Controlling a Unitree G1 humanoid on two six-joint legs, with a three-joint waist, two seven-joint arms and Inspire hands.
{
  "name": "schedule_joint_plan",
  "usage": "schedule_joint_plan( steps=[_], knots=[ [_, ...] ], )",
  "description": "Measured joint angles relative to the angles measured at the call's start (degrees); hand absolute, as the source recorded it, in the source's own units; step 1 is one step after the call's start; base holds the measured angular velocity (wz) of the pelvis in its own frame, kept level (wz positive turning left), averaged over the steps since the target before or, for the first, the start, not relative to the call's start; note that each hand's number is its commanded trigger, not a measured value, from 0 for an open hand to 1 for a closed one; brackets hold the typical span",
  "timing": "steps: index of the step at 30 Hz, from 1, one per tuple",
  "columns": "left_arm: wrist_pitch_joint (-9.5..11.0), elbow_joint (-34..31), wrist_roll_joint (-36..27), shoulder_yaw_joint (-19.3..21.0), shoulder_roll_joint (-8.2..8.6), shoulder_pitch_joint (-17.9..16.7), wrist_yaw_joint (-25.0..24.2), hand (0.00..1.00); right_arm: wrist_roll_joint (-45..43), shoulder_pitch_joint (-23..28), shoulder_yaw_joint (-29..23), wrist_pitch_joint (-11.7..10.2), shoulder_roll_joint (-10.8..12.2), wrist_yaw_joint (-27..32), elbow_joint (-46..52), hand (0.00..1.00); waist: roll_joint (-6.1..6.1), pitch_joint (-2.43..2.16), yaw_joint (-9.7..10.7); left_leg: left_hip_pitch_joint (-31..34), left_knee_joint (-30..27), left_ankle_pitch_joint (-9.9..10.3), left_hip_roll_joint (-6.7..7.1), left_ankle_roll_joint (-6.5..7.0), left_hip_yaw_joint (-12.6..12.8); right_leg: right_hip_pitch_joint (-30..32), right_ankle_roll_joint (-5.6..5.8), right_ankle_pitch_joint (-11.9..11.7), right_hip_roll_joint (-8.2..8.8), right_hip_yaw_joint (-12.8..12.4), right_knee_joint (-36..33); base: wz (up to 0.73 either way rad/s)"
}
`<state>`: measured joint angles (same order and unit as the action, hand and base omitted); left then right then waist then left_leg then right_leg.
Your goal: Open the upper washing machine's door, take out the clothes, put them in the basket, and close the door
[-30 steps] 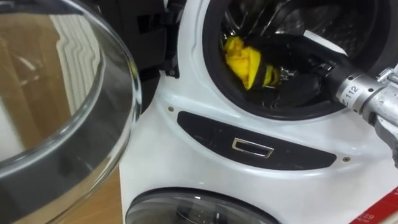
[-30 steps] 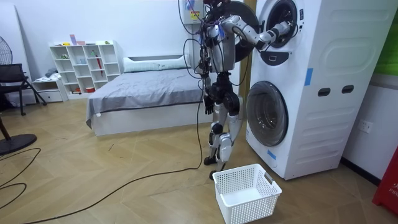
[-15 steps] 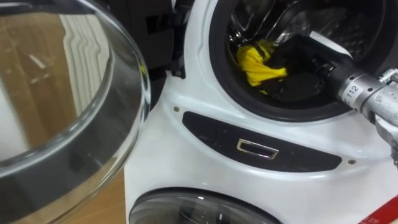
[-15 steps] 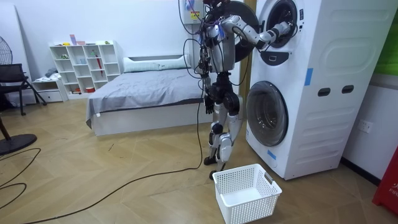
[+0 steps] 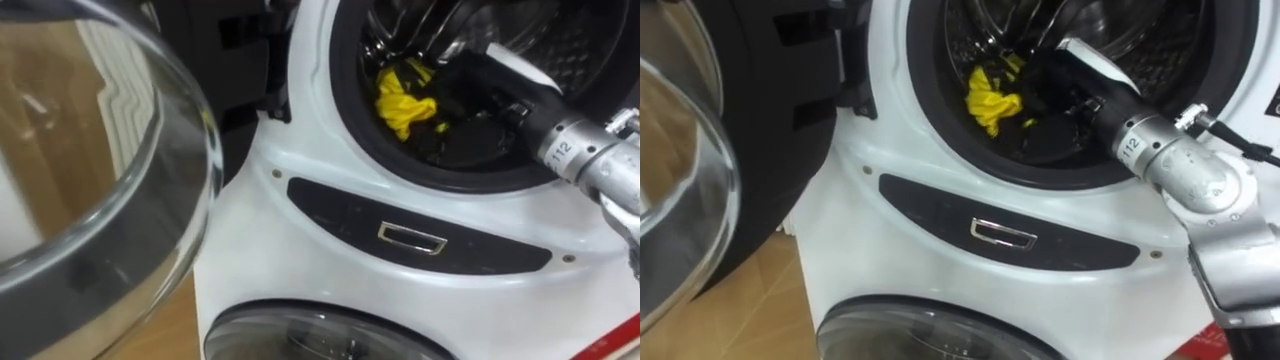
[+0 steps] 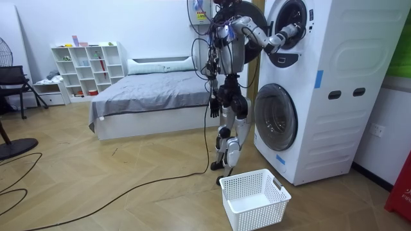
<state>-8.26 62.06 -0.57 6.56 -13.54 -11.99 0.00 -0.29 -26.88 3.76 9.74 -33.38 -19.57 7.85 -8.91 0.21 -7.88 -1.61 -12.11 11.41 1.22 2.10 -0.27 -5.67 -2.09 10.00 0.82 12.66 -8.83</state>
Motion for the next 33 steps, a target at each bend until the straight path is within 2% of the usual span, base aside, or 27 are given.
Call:
schedule_joint_plan(
  steps=[2, 4, 5, 6, 8, 11, 15, 17, 22, 24, 27, 33],
  knots=[
    [0.1, 0.6, 0.0, 0.0, 0.33, -0.1, 0.6, 0.0, 0.0, 1.7, 0.0, 0.0, 0.0, 1.1, 4.7, 1.0, 0.59, -0.18, 0.1, -0.3, 0.4, 0.0, -0.01, 0.02, 0.3, 0.0, 0.03, 0.0, 0.05, -0.3, 0.0, -0.15],
    [0.2, 1.2, -0.1, 0.0, 0.5, 0.0, 1.0, 0.0, -0.1, 3.6, -0.1, 0.2, 0.4, 2.3, 8.2, 1.0, 1.16, -0.04, 0.2, -1.1, 1.0, 0.0, -0.15, 0.02, 1.2, -0.2, 0.03, 0.0, -0.06, -1.3, 0.0, -0.21],
    [0.8, 1.7, -0.1, 0.2, 0.54, -0.1, 1.2, 0.0, -0.1, 4.9, -0.7, 0.2, 1.8, 3.1, 10.5, 1.0, 1.4, 0.01, 0.1, -1.6, 1.4, 0.0, -0.35, 0.02, 2.0, -0.2, 0.03, 0.0, -0.18, -1.7, 0.0, -0.28],
    [1.2, 2.3, 0.0, 0.1, 0.69, -0.1, 1.7, 0.0, 0.1, 6.3, -1.0, 0.2, 2.9, 4.5, 13.0, 1.0, 1.64, 0.16, 0.9, -1.6, 1.5, 0.0, -0.45, 0.0, 2.2, -0.1, 0.03, 0.0, -0.22, -1.7, 0.0, -0.2],
    [1.9, 2.8, 0.0, 0.1, 1.15, -0.2, 2.4, 0.0, 2.3, 8.6, -2.3, -0.1, 3.5, 5.8, 16.3, 1.0, 1.95, 0.24, 1.9, -1.4, 1.6, 0.0, -0.47, 0.0, 2.3, 0.1, 0.03, 0.0, -0.24, -1.8, 0.0, -0.02],
    [2.8, 3.3, -1.3, 0.1, 1.72, -0.6, 3.4, 0.0, 6.7, 11.6, -4.7, -0.7, 4.1, 8.3, 19.0, 1.0, 2.32, 0.05, 3.4, -1.8, 1.8, 0.0, -0.56, 0.0, 3.3, 0.1, 0.03, 0.0, -0.29, -2.6, 0.0, -0.11],
    [5.7, 3.3, -2.1, 0.4, 2.2, -1.3, 3.6, 0.0, 13.3, 16.3, -7.6, -3.1, 7.3, 9.5, 23.7, 1.0, 2.69, -0.23, 4.7, -2.2, 1.8, 0.0, -0.57, 0.03, 4.0, -0.1, 0.04, 0.0, -0.26, -3.2, 0.0, -0.09],
    [6.7, 3.3, -2.2, 0.4, 2.2, -1.8, 3.5, 0.0, 15.8, 17.5, -8.1, -4.0, 7.9, 10.3, 25.4, 1.0, 2.86, -0.27, 5.5, -2.2, 1.8, 0.0, -0.55, 0.08, 4.0, -0.1, 0.05, 0.0, -0.24, -3.2, 0.0, 0.0],
    [7.3, 3.3, -4.2, 0.1, 2.32, -3.8, 3.5, 0.0, 21.2, 17.8, -12.7, -5.4, 8.0, 11.2, 26.8, 1.0, 3.42, -0.21, 8.4, -2.0, 1.7, 0.4, -0.65, 0.19, 4.1, -0.1, 0.07, 0.0, -0.33, -3.7, -0.2, -0.04],
    [7.4, 3.3, -4.2, 0.7, 2.67, -4.8, 3.4, 0.0, 23.2, 19.1, -14.8, -6.4, 8.0, 11.3, 26.8, 1.0, 3.61, -0.62, 9.3, -2.1, 1.5, 0.6, -0.81, 0.14, 4.6, -0.1, 0.13, -0.1, -0.47, -4.4, -0.3, -0.13],
    [8.2, 3.4, -4.4, 2.9, 3.64, -5.3, 3.3, 0.0, 29.2, 20.2, -18.2, -6.7, 8.0, 11.3, 26.9, 1.0, 3.76, -0.74, 9.6, -2.4, 1.4, 0.7, -0.92, 0.15, 4.9, -0.2, 0.14, -0.1, -0.59, -4.6, -0.9, -0.09],
    [8.4, 3.4, -4.3, 4.8, 3.9, -6.4, 3.3, 0.0, 36.4, 20.2, -23.7, -7.8, 7.9, 12.0, 29.1, 1.0, 3.79, -0.87, 10.7, -2.9, 1.3, 0.8, -0.99, 0.13, 4.9, -0.4, 0.13, -0.1, -0.63, -4.6, -0.9, -0.01]
  ],
)
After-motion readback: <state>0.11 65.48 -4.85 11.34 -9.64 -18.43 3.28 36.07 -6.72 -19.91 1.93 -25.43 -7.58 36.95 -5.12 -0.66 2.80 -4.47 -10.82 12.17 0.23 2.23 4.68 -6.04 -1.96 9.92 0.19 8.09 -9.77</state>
